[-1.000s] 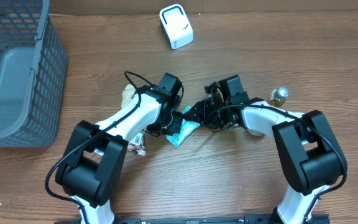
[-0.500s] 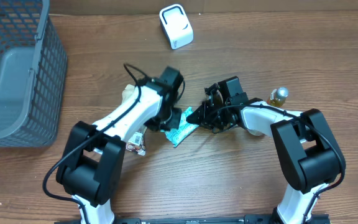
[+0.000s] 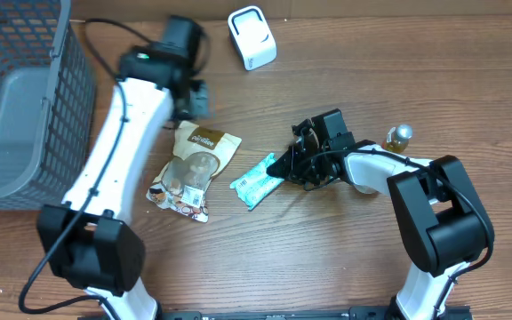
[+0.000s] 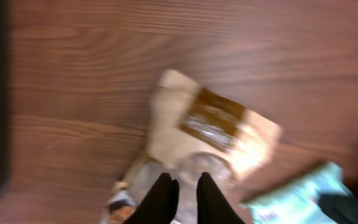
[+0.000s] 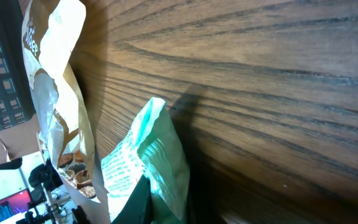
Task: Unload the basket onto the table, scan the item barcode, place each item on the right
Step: 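Release the pack and retract the left gripper to the basket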
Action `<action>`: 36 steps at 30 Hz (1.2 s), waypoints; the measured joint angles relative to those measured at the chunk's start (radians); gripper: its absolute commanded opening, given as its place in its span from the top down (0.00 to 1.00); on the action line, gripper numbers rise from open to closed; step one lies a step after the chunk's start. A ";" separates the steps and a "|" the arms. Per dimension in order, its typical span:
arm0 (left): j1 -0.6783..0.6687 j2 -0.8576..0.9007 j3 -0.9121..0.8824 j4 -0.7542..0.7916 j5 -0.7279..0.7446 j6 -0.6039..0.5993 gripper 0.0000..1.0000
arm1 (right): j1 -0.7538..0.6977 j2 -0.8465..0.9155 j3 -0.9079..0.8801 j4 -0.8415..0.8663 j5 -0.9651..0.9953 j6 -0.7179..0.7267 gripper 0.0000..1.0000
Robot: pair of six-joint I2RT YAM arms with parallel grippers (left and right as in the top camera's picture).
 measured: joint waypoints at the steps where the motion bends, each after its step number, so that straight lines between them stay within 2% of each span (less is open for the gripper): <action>1: 0.027 0.000 0.000 -0.002 -0.003 -0.003 0.60 | 0.000 0.000 0.000 0.000 0.000 0.000 0.96; 3: 0.085 0.000 0.000 -0.002 -0.011 -0.005 0.26 | 0.000 0.000 0.000 -0.001 0.000 0.000 0.96; 5: 0.139 0.000 0.000 -0.002 -0.015 -0.010 0.01 | 0.000 0.000 0.000 0.000 0.000 0.000 0.96; 14: 0.288 0.000 0.000 -0.013 -0.021 -0.015 0.00 | 0.000 0.000 0.000 -0.001 0.000 -0.001 0.96; 36: 0.296 0.000 0.000 -0.013 -0.021 -0.015 0.00 | 0.001 0.000 0.000 -0.002 0.011 -0.016 0.96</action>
